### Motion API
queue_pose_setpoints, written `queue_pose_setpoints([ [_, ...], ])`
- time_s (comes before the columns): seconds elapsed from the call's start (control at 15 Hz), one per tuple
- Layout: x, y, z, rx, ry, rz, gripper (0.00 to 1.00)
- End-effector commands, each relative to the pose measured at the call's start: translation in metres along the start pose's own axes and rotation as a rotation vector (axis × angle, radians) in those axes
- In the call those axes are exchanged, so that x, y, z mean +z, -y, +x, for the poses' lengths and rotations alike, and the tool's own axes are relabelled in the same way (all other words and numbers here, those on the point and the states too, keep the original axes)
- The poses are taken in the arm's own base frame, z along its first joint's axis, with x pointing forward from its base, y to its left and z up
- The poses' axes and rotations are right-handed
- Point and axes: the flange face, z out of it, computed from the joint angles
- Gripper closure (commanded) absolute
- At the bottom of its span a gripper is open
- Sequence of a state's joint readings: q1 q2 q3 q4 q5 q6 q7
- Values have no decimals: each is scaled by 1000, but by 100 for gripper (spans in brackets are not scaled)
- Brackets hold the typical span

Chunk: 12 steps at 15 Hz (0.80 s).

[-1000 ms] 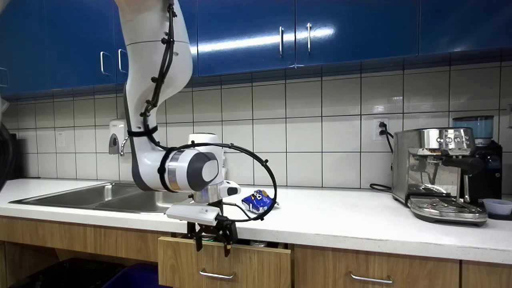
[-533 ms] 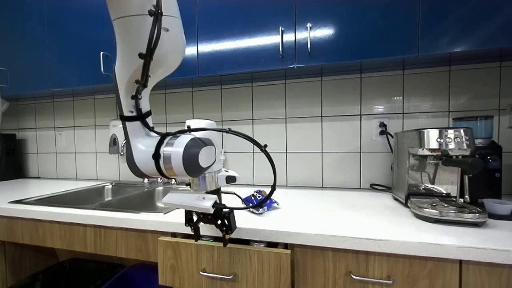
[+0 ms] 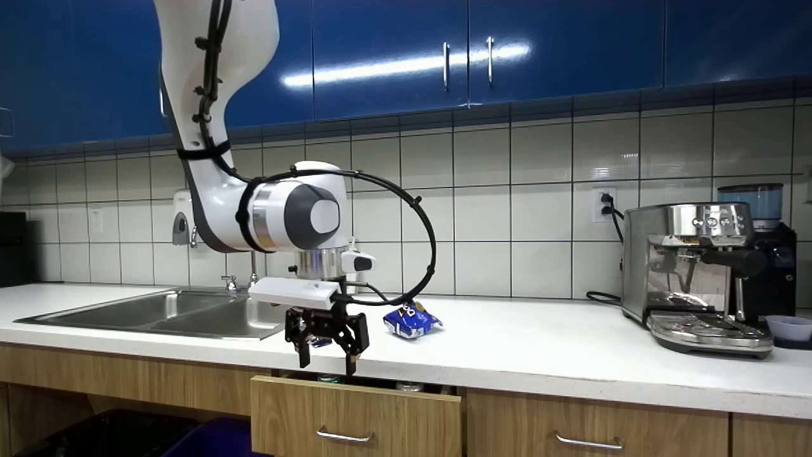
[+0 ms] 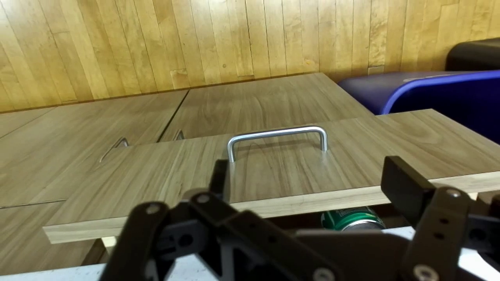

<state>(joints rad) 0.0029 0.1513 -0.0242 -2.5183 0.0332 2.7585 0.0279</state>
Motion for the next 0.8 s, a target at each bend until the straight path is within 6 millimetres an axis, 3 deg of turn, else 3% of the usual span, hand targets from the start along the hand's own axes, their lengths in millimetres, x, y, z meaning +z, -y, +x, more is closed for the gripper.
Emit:
queue_pose_setpoints([
  [0.0,-26,-3,-16,-17,40,6,0],
  [0.53,-53,-3,-28,-34,79,5,0],
  [0.73,-44,0,-21,-19,74,6,0],
])
